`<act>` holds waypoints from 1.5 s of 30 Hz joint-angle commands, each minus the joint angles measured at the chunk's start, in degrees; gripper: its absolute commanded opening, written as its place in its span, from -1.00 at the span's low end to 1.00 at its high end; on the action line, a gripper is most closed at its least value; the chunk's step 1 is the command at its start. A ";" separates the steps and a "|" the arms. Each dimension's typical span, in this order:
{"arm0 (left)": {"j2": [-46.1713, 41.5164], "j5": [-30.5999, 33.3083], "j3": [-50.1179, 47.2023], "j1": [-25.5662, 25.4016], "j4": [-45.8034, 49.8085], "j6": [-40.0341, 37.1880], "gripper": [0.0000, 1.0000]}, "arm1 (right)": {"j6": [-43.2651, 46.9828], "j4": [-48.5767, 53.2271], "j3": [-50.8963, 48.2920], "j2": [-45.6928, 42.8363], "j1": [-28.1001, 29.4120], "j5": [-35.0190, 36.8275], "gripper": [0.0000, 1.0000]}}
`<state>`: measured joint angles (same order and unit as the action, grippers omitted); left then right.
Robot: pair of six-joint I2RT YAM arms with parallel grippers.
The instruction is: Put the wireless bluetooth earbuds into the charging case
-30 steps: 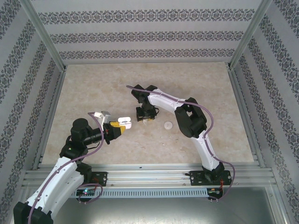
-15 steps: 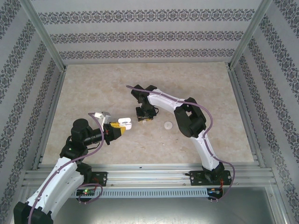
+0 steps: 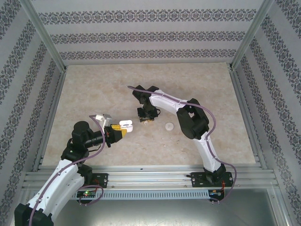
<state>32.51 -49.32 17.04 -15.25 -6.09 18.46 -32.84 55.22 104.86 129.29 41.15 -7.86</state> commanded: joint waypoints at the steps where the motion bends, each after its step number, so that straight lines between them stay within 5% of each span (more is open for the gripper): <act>1: -0.69 -2.98 -1.43 0.52 -8.10 0.61 -0.71 | -0.65 -0.51 -1.27 -6.05 0.67 3.24 -0.47; 25: 14.97 -0.52 1.81 0.45 -26.57 -1.34 -0.74 | -5.87 -15.06 -10.82 -35.93 11.24 18.70 -0.47; 45: 17.14 2.48 1.50 0.47 -34.82 -2.02 -0.74 | -10.44 -28.41 -15.60 -37.69 19.58 19.87 -0.49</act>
<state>50.15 -47.29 17.28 -15.25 -36.67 17.76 -42.17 29.65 89.97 91.31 59.94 10.74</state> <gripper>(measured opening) 0.129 0.255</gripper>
